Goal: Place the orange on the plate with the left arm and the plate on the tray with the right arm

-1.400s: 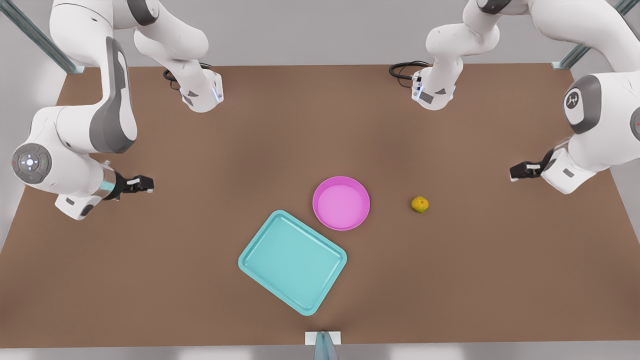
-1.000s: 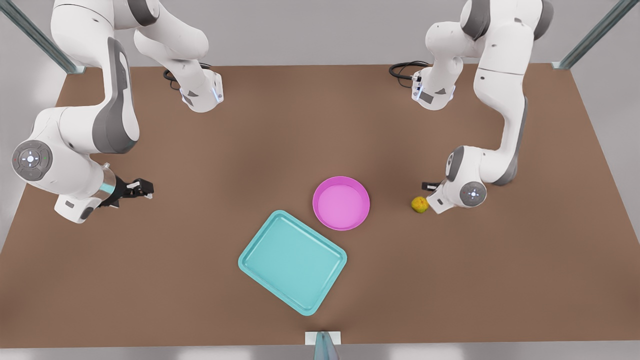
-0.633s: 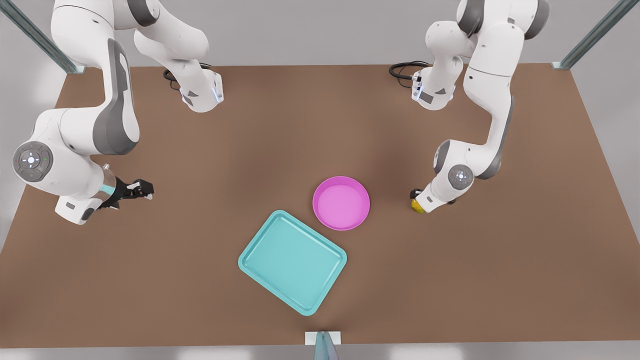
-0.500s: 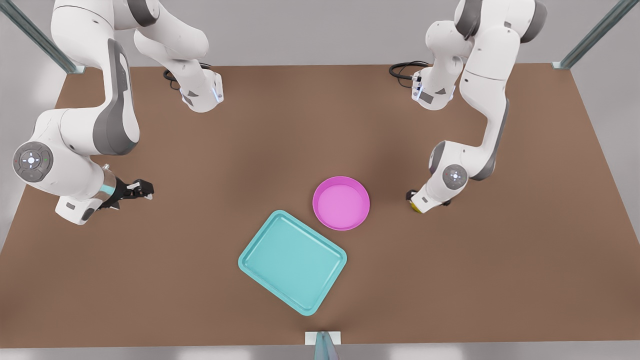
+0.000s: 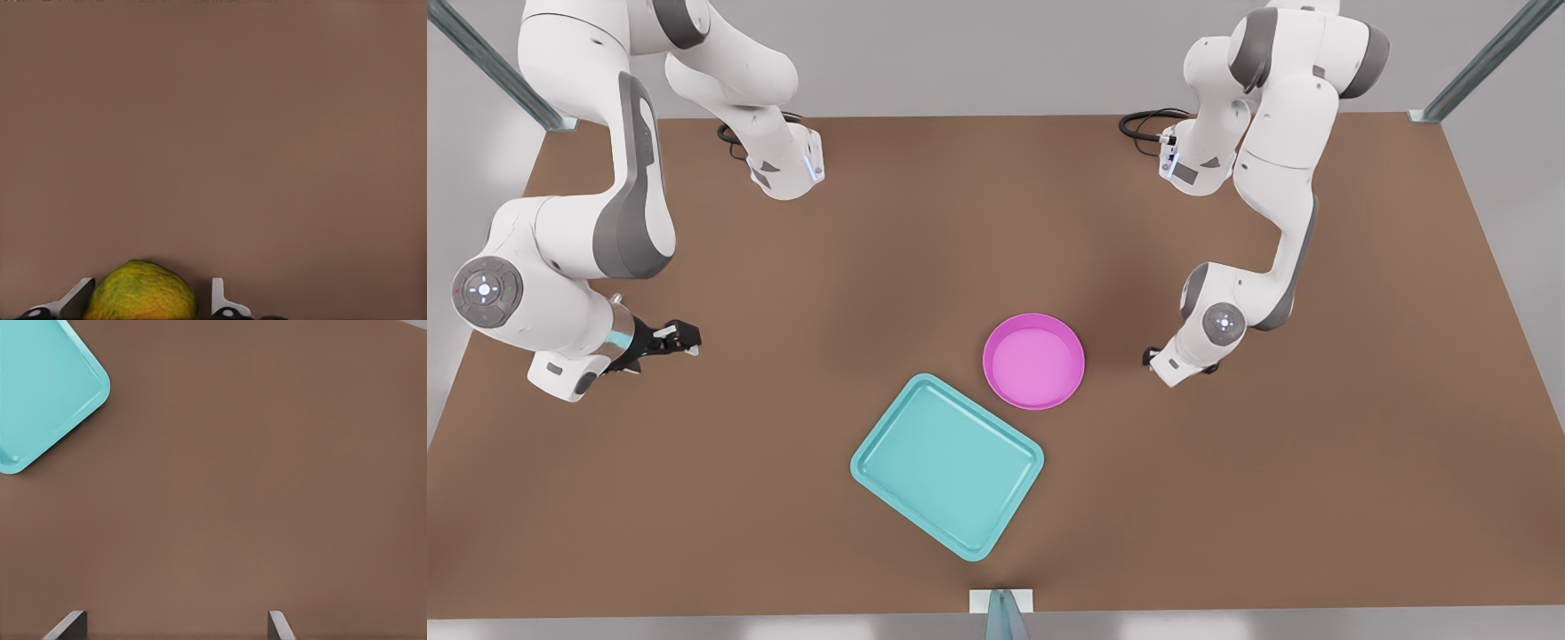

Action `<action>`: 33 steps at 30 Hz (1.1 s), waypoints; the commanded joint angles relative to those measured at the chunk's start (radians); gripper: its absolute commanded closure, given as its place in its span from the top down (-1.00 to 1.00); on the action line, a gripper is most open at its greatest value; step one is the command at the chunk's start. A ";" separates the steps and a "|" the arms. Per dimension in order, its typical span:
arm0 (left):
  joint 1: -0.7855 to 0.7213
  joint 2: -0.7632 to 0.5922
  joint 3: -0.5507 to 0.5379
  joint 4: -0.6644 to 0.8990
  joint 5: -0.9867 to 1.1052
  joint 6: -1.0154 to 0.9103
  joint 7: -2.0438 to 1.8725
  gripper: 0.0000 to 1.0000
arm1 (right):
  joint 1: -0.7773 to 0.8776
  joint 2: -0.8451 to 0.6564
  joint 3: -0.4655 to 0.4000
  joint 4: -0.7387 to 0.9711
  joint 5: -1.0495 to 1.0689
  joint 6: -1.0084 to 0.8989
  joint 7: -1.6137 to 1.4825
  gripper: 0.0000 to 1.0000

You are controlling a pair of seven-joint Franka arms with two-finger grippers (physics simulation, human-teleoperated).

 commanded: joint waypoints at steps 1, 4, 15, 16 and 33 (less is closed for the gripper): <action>0.000 -0.001 0.000 0.000 0.001 0.008 -0.030 0.31 | 0.000 -0.001 -0.001 0.000 0.001 -0.001 -0.008 1.00; 0.000 -0.002 0.000 0.000 0.001 0.006 -0.030 0.28 | -0.001 -0.001 0.001 0.000 0.001 -0.001 -0.008 1.00; -0.267 0.075 -0.014 0.447 0.000 -0.554 -0.552 0.17 | -0.003 0.004 -0.001 0.000 0.001 0.001 -0.008 1.00; -0.307 0.108 -0.024 0.495 -0.025 -0.572 -0.596 0.17 | -0.003 0.004 0.001 0.000 0.001 0.001 -0.008 1.00; -0.344 -0.128 0.621 0.768 -0.092 -1.158 0.190 1.00 | 0.617 0.323 0.015 -0.098 0.416 0.627 0.580 1.00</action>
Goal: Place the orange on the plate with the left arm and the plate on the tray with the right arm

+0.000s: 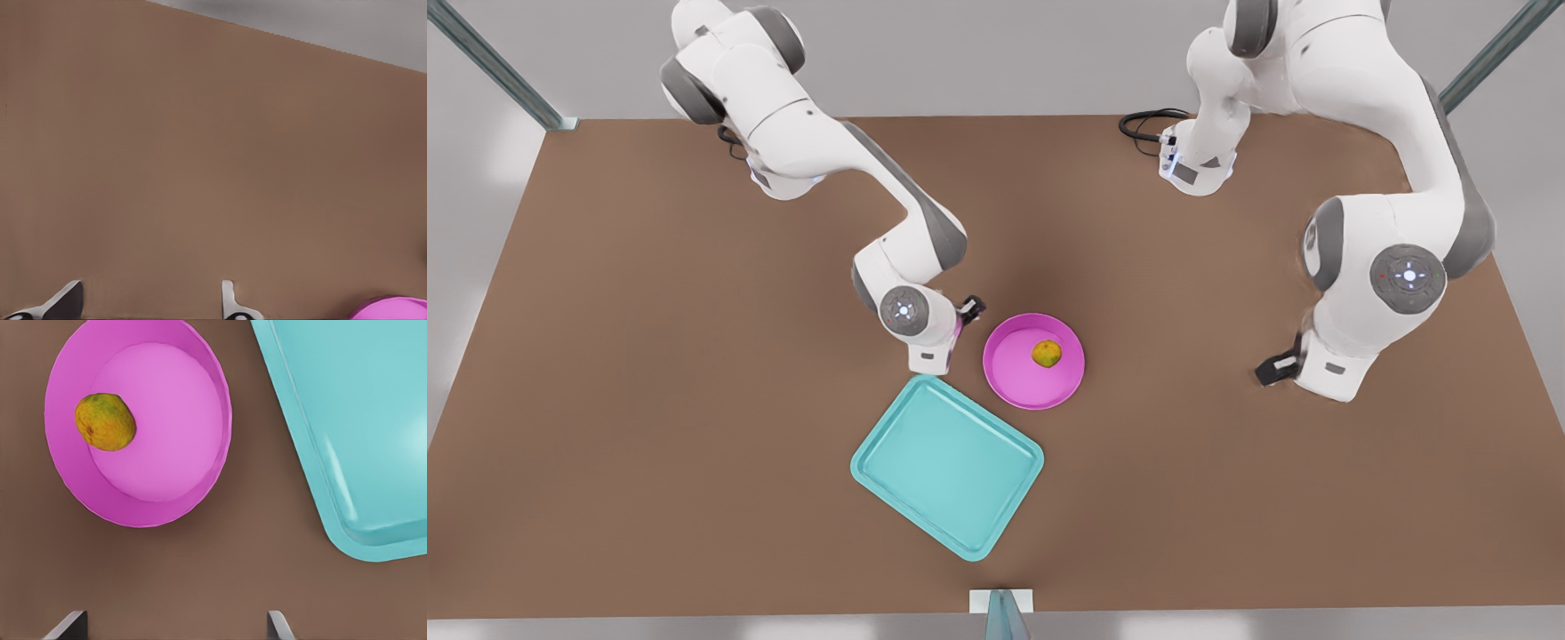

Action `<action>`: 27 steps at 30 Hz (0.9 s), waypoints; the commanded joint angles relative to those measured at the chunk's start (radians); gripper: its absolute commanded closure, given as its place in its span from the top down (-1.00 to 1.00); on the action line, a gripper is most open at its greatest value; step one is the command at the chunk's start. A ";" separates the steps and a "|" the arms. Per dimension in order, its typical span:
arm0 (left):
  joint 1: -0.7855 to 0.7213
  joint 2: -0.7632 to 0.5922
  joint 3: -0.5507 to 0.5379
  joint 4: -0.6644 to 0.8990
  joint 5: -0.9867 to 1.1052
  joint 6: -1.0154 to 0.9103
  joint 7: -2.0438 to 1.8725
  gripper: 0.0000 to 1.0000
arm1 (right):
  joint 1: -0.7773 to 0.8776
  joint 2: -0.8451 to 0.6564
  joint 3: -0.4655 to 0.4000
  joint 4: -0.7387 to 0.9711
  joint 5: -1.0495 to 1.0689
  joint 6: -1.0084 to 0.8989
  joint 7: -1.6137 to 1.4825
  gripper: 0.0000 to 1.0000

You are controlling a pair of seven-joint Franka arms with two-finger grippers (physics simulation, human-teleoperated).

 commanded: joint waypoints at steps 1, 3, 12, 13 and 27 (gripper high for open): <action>0.069 -0.035 -0.050 0.012 -0.014 -0.255 0.424 1.00 | 0.007 0.016 0.000 -0.033 0.119 0.269 0.369 1.00; 0.498 -0.151 -0.532 -0.085 0.141 -0.096 0.493 1.00 | 0.004 0.042 0.000 -0.044 0.149 0.275 0.367 1.00; 0.510 -0.038 -0.508 0.121 0.098 -0.203 0.525 1.00 | -0.006 0.143 0.001 -0.027 0.198 0.338 0.351 1.00; 0.510 -0.034 -0.506 0.134 0.101 -0.258 0.519 1.00 | -0.006 0.159 0.001 -0.016 0.202 0.338 0.351 1.00; 0.510 -0.049 -0.503 0.124 0.045 -0.341 0.516 1.00 | 0.027 0.254 0.005 0.045 0.218 0.339 0.363 0.97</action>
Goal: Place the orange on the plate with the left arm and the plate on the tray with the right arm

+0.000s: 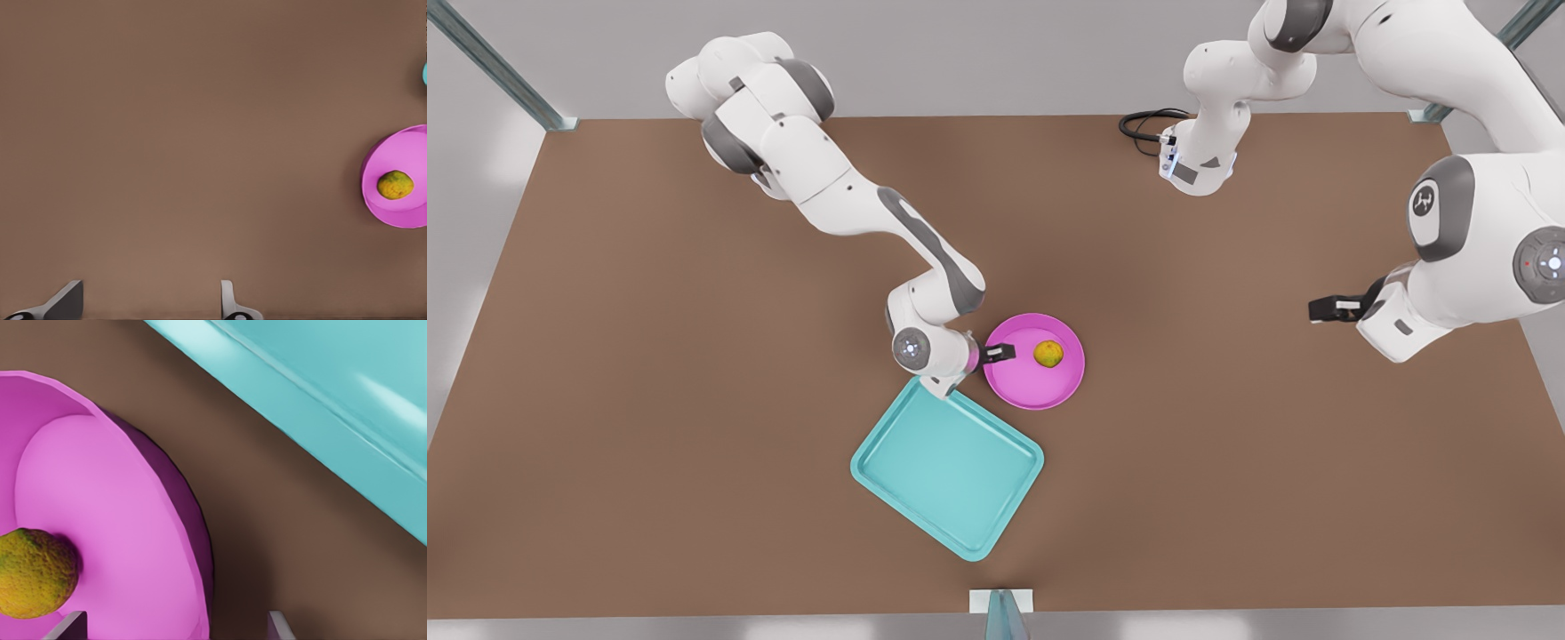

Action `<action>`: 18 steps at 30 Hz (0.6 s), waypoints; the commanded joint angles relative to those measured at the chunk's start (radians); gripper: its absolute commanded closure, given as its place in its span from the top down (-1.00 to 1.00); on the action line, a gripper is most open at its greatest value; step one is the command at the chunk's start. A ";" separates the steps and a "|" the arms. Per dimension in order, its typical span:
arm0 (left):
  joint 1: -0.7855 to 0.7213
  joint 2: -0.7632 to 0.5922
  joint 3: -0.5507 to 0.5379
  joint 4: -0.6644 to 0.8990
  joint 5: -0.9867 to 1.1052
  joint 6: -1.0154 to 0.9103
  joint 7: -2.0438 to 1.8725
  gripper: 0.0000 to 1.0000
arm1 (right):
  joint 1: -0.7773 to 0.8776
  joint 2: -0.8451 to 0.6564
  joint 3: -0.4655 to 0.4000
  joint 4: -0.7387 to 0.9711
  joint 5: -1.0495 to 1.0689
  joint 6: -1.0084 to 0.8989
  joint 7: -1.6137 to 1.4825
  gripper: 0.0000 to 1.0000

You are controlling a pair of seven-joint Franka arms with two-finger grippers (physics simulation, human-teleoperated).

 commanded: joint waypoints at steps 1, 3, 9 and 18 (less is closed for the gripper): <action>0.001 -0.001 0.004 0.000 -0.006 -0.011 0.114 1.00 | 0.000 0.003 0.000 0.004 0.001 0.006 0.074 0.63; -0.001 -0.001 0.005 0.000 -0.006 -0.011 0.110 1.00 | 0.000 0.007 0.000 0.005 0.001 0.004 0.070 0.31; -0.001 0.001 0.005 0.000 -0.005 0.003 0.108 1.00 | -0.001 0.010 0.000 0.005 0.002 0.003 0.068 -0.11; -0.001 0.001 0.005 0.000 -0.003 0.003 0.108 1.00 | -0.009 0.009 0.005 0.025 0.011 -0.006 0.068 -0.57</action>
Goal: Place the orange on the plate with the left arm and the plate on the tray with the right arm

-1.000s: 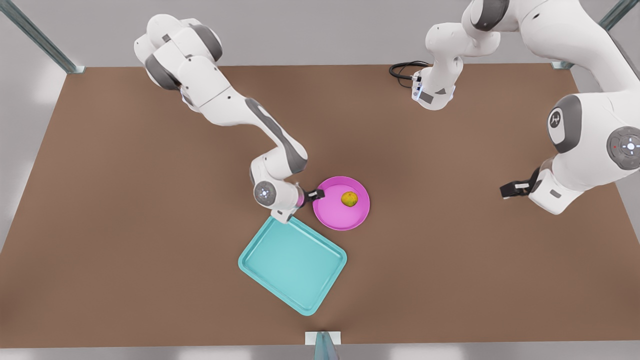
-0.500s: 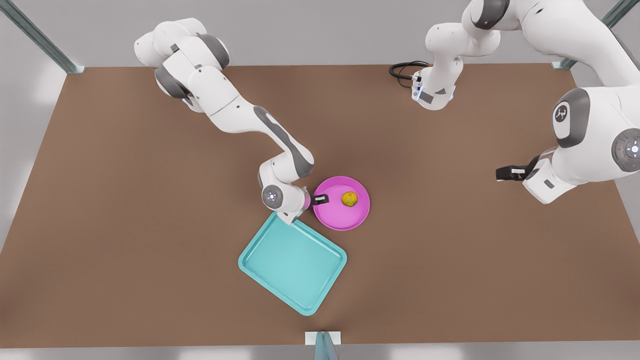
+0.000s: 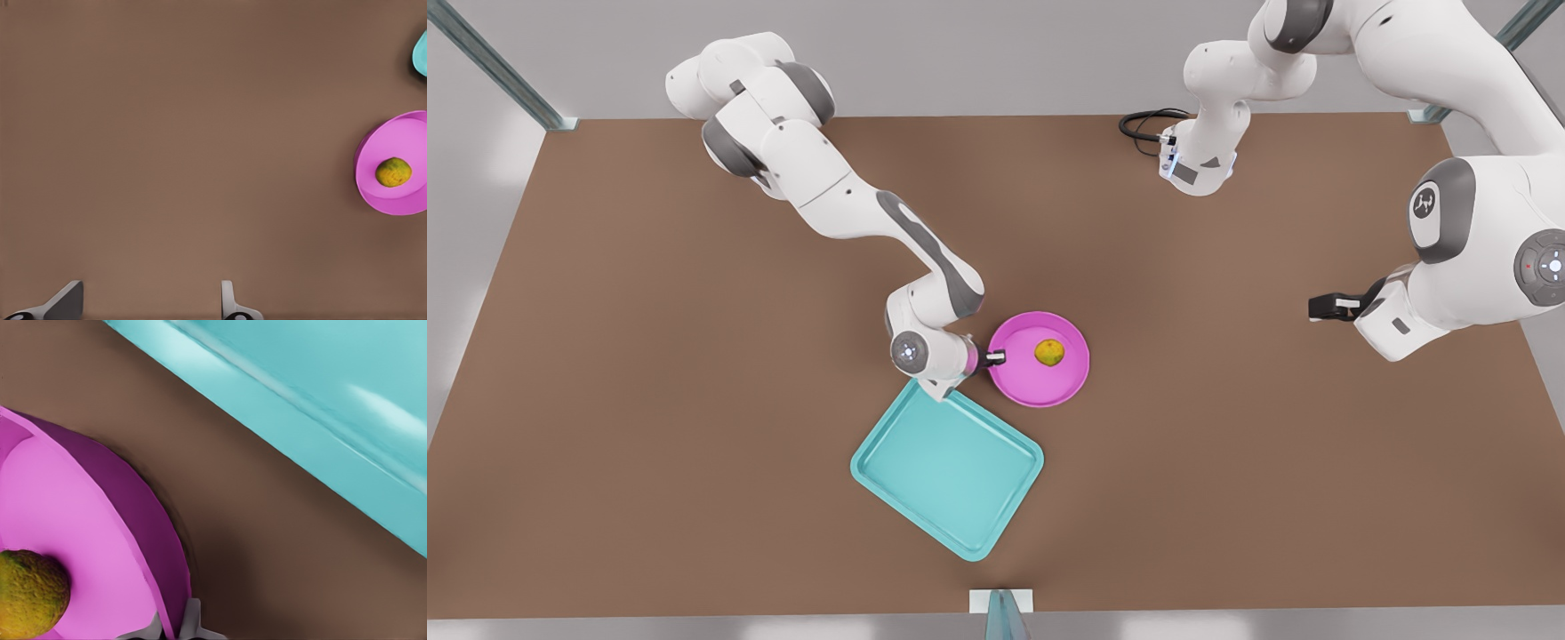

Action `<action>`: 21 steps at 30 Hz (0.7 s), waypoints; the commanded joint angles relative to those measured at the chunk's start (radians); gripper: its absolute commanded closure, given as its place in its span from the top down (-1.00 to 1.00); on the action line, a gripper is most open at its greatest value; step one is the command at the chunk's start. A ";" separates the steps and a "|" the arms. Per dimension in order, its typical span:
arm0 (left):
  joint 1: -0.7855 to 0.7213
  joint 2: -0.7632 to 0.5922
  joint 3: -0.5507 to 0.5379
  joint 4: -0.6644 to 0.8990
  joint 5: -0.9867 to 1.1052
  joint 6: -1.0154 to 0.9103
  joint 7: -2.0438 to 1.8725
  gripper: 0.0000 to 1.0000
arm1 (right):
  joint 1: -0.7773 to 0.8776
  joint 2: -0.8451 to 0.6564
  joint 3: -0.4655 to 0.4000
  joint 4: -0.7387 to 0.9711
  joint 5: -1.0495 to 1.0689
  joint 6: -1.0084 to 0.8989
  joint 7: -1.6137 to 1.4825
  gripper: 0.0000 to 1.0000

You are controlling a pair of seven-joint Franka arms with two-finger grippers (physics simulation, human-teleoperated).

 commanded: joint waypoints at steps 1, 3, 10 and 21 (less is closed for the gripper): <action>-0.001 -0.001 0.000 0.000 0.001 0.000 0.040 1.00 | 0.000 -0.002 0.001 0.010 0.005 -0.009 0.030 -0.57; -0.001 -0.001 0.000 0.000 0.001 0.000 0.040 1.00 | -0.005 -0.003 0.004 0.027 0.013 -0.013 0.031 -0.57; 0.000 0.000 0.000 0.000 0.001 0.000 0.040 1.00 | -0.101 -0.012 0.002 0.145 0.017 -0.131 -0.025 -0.57; -0.001 -0.006 0.000 0.000 0.000 -0.001 0.040 1.00 | -0.293 0.003 0.002 0.234 0.016 -0.269 -0.378 -0.57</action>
